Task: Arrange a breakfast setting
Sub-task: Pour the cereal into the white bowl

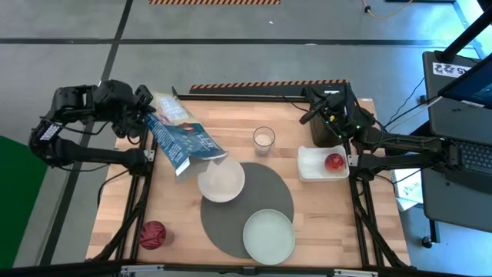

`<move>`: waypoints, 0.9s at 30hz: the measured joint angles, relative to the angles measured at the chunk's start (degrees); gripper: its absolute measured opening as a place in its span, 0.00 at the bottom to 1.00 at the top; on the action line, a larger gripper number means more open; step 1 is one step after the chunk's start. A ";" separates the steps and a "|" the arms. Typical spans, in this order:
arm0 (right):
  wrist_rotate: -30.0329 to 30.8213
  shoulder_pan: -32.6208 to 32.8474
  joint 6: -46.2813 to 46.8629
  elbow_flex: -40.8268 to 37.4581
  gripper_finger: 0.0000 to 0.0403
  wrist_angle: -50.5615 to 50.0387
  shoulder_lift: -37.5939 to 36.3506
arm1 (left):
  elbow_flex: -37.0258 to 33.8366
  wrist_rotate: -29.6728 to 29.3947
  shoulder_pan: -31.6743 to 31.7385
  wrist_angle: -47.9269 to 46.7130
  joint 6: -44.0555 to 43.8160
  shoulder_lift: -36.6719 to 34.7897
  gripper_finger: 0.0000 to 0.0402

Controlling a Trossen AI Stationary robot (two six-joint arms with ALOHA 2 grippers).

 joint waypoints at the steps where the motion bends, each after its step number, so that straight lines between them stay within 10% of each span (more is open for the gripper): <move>1: -0.01 0.00 0.01 0.00 0.02 -0.14 0.00 | 0.00 -0.50 -0.51 0.00 0.70 0.16 0.30; 27: 0.62 0.00 0.02 0.00 0.02 -2.53 0.00 | 0.00 -11.40 -16.59 1.09 -0.69 7.92 0.29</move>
